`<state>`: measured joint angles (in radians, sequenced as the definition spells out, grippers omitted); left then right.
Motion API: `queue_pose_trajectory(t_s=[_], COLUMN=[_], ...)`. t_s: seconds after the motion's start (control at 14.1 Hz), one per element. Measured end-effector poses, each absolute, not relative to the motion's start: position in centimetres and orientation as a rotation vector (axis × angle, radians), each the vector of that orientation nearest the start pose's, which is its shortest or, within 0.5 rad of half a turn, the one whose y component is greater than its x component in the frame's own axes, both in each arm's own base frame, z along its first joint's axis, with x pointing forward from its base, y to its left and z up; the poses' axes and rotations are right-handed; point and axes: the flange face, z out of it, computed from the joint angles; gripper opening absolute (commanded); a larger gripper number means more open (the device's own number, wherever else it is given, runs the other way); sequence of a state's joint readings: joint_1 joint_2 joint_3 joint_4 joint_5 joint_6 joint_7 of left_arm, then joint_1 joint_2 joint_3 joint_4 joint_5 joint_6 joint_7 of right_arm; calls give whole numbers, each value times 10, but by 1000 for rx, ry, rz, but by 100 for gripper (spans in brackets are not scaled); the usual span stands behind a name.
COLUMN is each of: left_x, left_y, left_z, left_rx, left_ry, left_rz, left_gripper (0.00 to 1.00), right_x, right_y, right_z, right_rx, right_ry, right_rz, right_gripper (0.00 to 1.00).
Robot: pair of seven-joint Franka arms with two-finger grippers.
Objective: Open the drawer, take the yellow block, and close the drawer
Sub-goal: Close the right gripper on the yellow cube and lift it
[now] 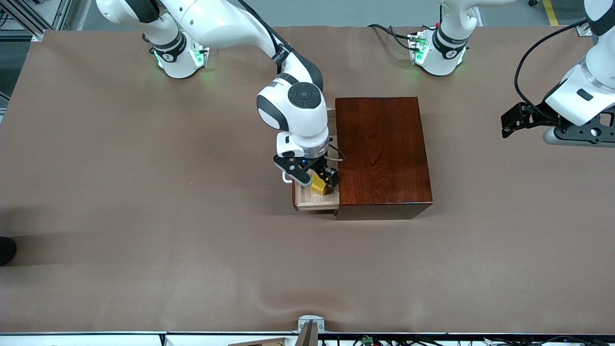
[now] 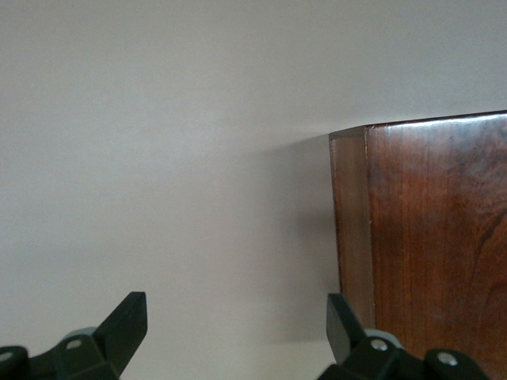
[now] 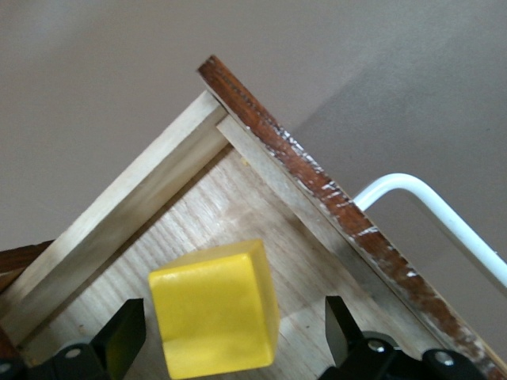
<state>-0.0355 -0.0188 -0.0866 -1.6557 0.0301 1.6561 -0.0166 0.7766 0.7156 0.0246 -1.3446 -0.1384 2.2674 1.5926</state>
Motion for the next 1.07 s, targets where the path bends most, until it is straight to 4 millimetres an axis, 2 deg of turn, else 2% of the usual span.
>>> queue_pose_trajectory(t_s=[0.21,0.43,0.78,0.92,1.07], left_x=[551,551,551,551,551], left_y=[-65,-65,-67,-67,-67], left_z=[602,602,602,602,602], left_rx=[-3107,-3107,-3106,-3107,-3107], left_ry=[168,168,172,169,168], left_rz=[-33,-33,-33,-33,-34], left_gripper=[100,100,100,100,100], right_x=[533,534,534,535,536], right_y=[536,537,538,540,541], right_z=[324,326,332,346,368], right_rx=[-2783,-2781,-2779,-2798,-2817], right_ry=[1040,1039,1038,1053,1074], right_rz=[-258,-261,-261,-253,-239], right_gripper=[45,32,32,32,32])
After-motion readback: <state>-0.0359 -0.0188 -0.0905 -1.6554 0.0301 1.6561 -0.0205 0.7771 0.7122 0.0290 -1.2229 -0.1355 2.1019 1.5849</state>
